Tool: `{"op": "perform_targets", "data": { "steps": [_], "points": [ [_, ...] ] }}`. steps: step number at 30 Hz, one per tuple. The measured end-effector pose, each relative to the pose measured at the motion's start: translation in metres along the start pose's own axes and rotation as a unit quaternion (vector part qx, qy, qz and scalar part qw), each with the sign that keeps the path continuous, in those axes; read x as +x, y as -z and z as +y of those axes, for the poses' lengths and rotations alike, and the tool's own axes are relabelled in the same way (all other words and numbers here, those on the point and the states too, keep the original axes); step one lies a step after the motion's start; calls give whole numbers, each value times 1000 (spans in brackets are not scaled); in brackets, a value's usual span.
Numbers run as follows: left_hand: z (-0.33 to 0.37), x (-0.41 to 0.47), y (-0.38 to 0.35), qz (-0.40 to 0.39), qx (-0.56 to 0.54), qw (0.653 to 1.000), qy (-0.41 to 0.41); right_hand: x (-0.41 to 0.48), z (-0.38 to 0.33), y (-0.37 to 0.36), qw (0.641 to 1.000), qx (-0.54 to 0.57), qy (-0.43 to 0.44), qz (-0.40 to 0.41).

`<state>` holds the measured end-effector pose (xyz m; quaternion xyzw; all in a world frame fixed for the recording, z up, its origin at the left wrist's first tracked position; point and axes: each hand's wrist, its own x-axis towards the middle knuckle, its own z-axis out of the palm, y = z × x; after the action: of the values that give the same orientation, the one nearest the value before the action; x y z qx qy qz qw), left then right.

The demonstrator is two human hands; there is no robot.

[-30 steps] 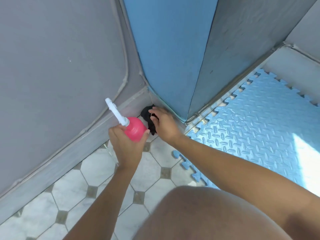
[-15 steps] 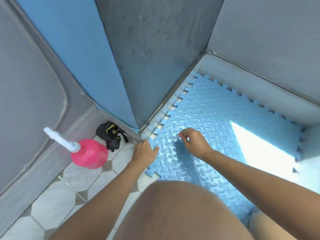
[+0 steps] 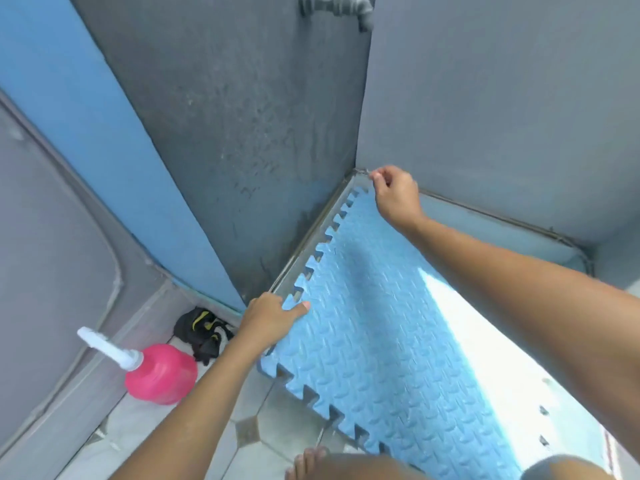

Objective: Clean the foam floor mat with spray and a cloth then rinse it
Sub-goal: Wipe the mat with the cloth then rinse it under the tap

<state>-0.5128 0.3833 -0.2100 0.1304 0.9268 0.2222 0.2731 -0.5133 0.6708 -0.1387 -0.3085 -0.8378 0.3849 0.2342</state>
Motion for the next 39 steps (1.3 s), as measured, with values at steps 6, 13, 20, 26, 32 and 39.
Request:
{"op": "perform_targets", "data": {
  "steps": [6,13,20,26,32,39],
  "points": [
    [60,-48,82,133,-51,979,-144,76,-134,108,973,133,116,149],
    [90,-87,165,201,-10,957,-210,106,-245,139,953,-140,264,-41],
    [88,-95,181,233,13,944,-235,99,-229,118,944,-204,259,8],
    [88,-101,185,265,38,926,-265,98,-219,121,949,-194,233,81],
    [93,-124,201,315,59,905,-280,90,-206,117,973,-34,205,102],
    [87,-113,197,309,93,911,-255,64,-113,66,988,144,17,59]
  ]
}}
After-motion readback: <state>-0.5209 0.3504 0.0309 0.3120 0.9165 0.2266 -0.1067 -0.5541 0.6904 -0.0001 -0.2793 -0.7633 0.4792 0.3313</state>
